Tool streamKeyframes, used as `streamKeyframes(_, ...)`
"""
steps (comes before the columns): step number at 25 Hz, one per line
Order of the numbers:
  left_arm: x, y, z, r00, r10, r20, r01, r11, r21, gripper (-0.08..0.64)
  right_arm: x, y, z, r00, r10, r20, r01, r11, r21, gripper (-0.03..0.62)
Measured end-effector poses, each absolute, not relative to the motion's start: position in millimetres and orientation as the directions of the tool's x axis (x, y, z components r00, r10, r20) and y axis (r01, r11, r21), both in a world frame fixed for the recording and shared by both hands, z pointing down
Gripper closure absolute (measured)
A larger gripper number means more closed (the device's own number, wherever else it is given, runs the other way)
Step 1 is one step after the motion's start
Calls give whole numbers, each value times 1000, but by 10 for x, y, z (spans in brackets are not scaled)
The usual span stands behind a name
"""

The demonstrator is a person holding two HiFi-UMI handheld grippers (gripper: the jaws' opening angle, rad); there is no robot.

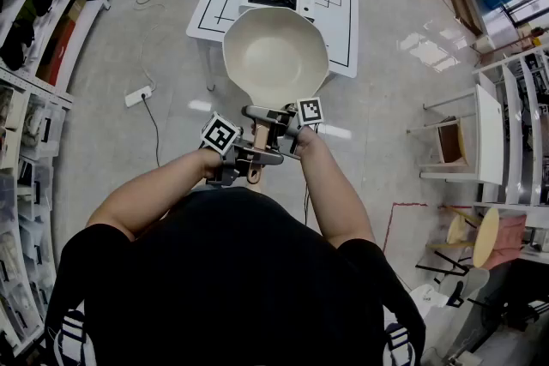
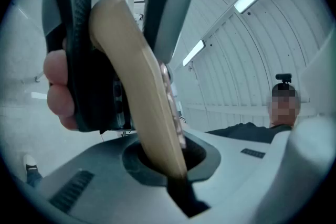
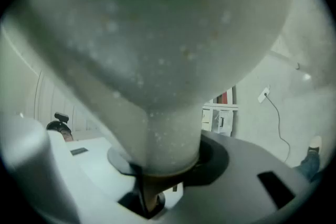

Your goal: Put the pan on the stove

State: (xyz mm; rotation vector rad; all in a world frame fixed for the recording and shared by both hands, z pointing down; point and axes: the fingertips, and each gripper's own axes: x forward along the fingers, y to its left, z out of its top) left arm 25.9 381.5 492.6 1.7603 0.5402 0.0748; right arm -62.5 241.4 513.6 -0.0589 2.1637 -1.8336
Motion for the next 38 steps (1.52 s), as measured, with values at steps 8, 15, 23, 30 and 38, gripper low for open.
streamKeyframes(8, 208, 3819, 4842, 884, 400, -242, 330, -167, 929, 531, -662, 2407, 5043, -952, -231, -202, 157, 200, -967, 423)
streamKeyframes(15, -236, 3568, 4829, 872, 423, -247, 349, -183, 919, 531, -1075, 2151, 5057, -952, -246, -181, 134, 197, -971, 423)
streamKeyframes(23, -510, 3290, 4788, 857, 442, -264, 371, -174, 912, 531, -1311, 1841, 5003, -945, -270, -184, 127, 217, -968, 425)
streamKeyframes(30, -449, 3114, 4844, 854, 445, -269, 373, -164, 913, 531, -1243, 1663, 5057, -940, -281, -193, 137, 209, -968, 425)
streamKeyframes(38, -249, 2924, 4914, 861, 431, -270, 365, -154, 918, 531, -1072, 1480, 5139, -942, -265, -207, 154, 206, -966, 425)
